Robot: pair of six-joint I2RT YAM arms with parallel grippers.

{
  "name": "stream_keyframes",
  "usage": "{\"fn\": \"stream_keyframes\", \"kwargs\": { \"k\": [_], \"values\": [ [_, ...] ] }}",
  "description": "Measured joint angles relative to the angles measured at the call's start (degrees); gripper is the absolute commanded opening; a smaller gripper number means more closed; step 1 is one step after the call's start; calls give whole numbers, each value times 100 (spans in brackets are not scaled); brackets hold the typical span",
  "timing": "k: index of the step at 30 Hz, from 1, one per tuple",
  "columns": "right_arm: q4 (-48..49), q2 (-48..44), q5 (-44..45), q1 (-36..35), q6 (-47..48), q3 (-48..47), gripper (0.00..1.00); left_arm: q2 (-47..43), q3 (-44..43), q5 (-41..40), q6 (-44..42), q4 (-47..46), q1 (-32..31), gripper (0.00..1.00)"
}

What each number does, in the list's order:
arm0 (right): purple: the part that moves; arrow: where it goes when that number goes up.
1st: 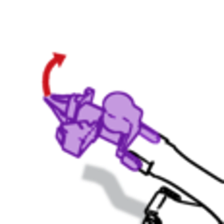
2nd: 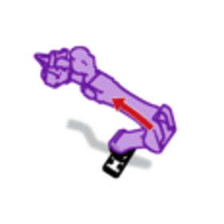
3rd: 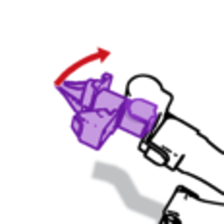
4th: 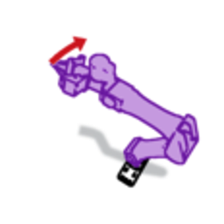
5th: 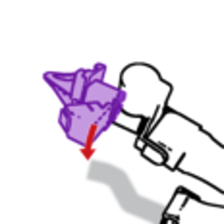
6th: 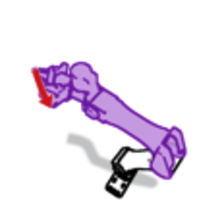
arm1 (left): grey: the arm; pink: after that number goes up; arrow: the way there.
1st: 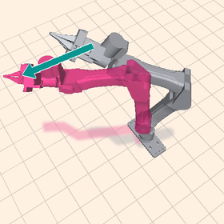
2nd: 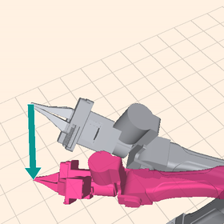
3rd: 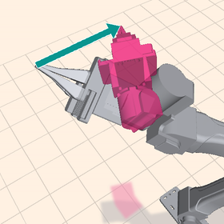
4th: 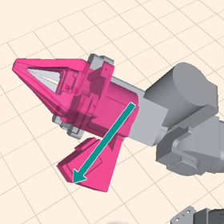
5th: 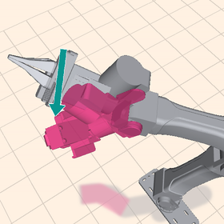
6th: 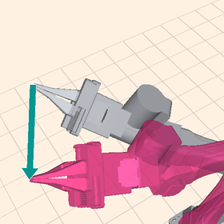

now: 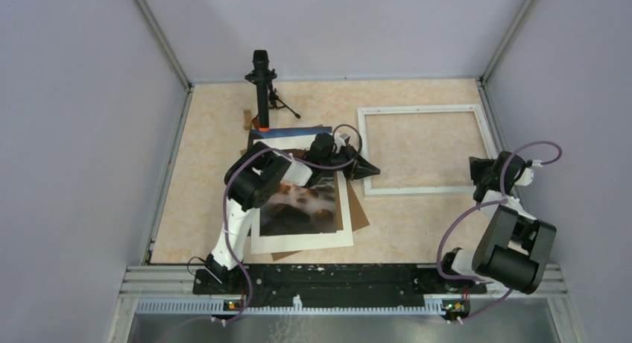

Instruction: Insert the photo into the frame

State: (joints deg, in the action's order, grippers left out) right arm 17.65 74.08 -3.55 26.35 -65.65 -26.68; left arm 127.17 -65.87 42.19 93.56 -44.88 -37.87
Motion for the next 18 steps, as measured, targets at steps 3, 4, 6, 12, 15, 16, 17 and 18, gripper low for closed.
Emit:
{"fn": "stream_keyframes", "kwargs": {
  "k": [3,4,6,12,15,16,17,18],
  "values": [
    [127,52,-214,68,125,0,0,0,20,0,-63,9,-44,9],
    [216,103,-308,83,162,0,0,0,31,-2,-74,13,-52,9],
    [433,258,-461,96,221,0,0,0,48,-2,-81,33,-61,8],
    [944,562,-752,120,262,131,0,-4,127,-2,-116,48,-66,6],
    [1003,560,-796,120,264,190,0,-4,177,-2,-118,55,-66,5],
    [1001,560,-798,120,264,190,0,-4,184,0,-116,61,-66,4],
    [1001,560,-800,120,267,192,0,-4,186,-2,-116,66,-66,4],
    [1003,560,-804,122,267,192,0,-4,186,-2,-118,68,-66,4]
  ]
}}
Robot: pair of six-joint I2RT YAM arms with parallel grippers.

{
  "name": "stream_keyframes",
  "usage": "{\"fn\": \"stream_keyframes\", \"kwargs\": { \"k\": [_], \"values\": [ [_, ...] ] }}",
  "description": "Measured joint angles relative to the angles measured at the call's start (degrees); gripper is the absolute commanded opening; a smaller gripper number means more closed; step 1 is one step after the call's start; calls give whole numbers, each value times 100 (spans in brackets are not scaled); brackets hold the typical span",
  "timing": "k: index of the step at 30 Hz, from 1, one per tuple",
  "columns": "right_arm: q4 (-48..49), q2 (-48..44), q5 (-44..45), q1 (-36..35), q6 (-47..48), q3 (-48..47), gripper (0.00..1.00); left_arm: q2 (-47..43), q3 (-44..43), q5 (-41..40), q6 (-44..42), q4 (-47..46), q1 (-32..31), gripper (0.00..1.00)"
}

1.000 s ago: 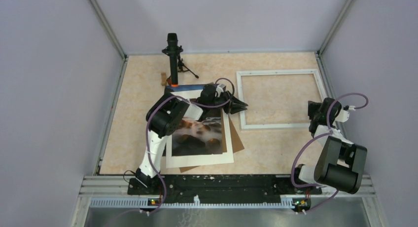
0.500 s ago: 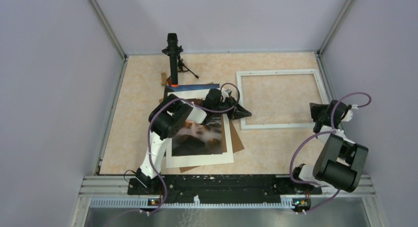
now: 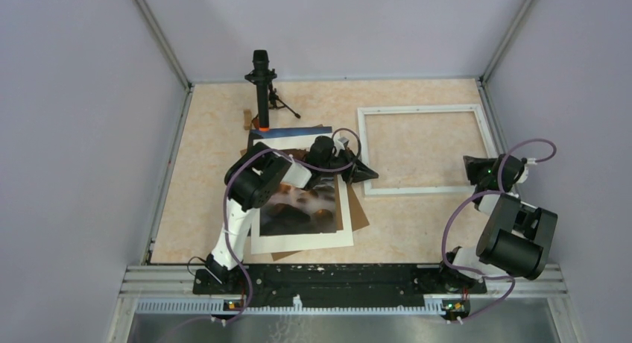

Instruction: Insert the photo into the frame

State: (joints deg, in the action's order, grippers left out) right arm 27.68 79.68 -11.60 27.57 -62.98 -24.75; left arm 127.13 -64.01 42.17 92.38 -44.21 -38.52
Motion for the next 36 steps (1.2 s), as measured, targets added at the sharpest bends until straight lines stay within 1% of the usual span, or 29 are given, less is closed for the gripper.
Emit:
{"fn": "stream_keyframes", "kwargs": {
  "k": [12,36],
  "values": [
    [-98,-48,-184,181,98,2,0,0,0,2,-28,50,-96,0],
    [-61,151,-610,459,291,0,0,-11,81,22,-33,57,-289,0]
  ]
}}
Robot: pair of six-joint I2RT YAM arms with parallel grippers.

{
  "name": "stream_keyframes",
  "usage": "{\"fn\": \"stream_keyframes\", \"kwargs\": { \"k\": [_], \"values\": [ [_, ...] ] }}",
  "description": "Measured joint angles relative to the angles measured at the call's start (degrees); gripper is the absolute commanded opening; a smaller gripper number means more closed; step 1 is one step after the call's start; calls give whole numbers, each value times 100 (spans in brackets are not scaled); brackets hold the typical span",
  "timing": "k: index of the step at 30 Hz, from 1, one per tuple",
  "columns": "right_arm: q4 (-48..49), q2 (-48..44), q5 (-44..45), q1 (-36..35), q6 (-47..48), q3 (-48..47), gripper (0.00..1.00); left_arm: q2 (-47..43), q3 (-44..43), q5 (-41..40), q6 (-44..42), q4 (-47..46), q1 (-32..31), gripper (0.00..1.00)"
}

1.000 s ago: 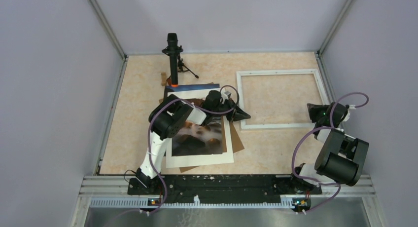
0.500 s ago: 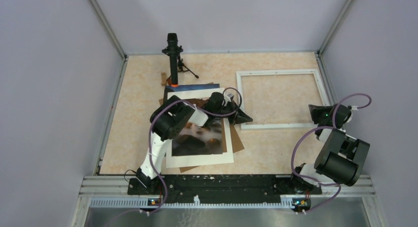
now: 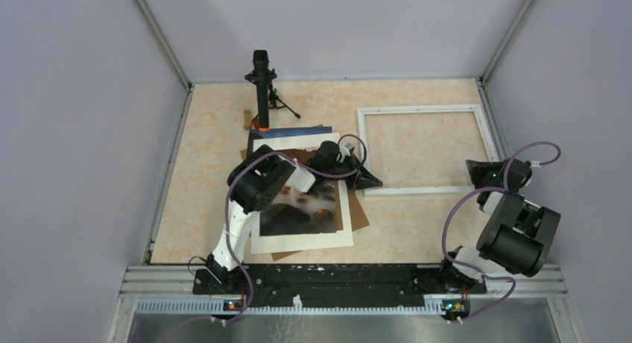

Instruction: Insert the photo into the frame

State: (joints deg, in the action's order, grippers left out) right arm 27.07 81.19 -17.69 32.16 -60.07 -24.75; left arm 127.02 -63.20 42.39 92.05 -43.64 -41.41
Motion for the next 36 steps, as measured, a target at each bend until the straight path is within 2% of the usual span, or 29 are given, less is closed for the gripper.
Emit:
{"fn": "stream_keyframes", "kwargs": {
  "k": [32,36],
  "values": [
    [428,334,-216,179,46,85,0,0,-2,-15,103,-7,-109,0],
    [678,450,-212,181,20,184,0,2,-22,-20,101,-4,-101,8]
  ]
}}
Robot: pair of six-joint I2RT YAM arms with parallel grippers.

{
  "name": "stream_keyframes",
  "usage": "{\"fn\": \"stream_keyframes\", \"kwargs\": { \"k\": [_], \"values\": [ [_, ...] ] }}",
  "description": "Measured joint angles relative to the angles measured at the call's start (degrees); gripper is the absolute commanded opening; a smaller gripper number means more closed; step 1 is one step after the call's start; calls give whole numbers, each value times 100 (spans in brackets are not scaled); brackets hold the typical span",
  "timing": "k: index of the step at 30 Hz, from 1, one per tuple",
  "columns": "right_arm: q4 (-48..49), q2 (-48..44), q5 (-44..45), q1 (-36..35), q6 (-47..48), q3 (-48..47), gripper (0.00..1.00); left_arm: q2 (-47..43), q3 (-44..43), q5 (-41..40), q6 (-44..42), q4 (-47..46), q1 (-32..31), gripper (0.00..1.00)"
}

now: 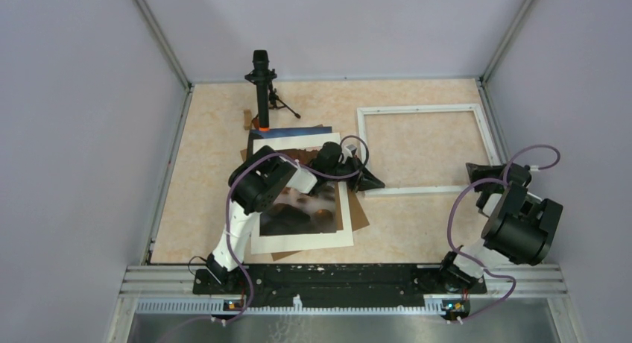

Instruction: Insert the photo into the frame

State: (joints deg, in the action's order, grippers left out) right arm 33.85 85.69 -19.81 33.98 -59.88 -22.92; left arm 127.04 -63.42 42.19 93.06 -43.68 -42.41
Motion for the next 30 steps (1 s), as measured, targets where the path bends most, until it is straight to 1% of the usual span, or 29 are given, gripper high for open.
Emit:
{"fn": "stream_keyframes", "kwargs": {
  "k": [8,12,19,30],
  "values": [
    [461,197,-13,2,-170,131,0,0,-15,24,-76,140,35,16],
    [599,214,-13,2,-225,157,0,0,-9,44,-170,240,72,18],
    [807,216,-2,-7,-280,177,0,0,24,46,-262,321,133,18],
    [960,216,46,-9,-317,240,0,24,-133,46,-310,483,188,15]
  ]
}}
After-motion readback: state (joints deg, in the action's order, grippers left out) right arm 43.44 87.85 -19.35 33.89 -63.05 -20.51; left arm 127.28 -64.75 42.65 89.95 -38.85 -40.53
